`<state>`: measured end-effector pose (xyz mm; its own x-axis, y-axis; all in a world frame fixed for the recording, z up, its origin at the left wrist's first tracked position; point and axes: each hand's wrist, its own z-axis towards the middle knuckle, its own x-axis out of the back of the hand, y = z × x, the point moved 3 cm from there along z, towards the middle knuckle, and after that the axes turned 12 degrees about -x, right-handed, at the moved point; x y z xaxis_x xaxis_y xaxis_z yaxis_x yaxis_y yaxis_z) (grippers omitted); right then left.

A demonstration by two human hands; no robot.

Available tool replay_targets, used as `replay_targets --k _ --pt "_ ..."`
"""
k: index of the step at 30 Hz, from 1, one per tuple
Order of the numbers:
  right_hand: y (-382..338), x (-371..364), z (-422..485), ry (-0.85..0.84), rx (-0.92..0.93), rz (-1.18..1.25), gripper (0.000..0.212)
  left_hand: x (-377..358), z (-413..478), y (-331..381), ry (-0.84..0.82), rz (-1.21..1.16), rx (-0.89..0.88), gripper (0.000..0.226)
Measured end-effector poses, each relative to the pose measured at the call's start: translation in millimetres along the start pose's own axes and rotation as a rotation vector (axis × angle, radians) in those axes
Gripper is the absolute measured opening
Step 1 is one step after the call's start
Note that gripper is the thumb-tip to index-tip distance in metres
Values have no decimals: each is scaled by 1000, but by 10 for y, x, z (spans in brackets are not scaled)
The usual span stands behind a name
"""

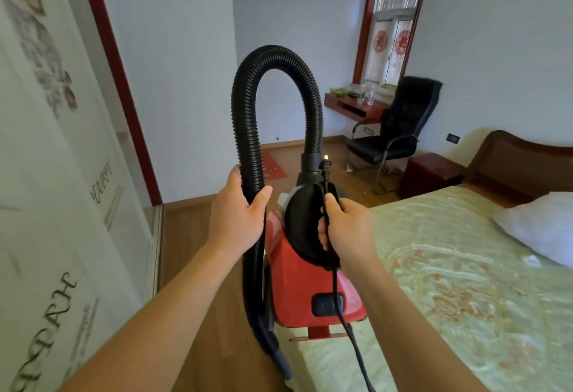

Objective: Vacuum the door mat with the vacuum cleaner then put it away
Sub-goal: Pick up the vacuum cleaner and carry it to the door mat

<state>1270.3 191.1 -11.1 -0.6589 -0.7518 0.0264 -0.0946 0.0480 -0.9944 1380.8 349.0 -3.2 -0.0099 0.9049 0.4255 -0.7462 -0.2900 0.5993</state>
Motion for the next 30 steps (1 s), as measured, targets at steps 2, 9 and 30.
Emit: replay_targets --k 2,9,30 --pt "-51 -193 114 -12 15 -17 36 74 83 -162 20 16 17 39" --pt "-120 -687 694 -89 16 -39 35 127 381 -669 72 45 83 40" --pt "-642 -1594 2993 -339 51 -64 36 -424 1973 -1705 209 157 167 40"
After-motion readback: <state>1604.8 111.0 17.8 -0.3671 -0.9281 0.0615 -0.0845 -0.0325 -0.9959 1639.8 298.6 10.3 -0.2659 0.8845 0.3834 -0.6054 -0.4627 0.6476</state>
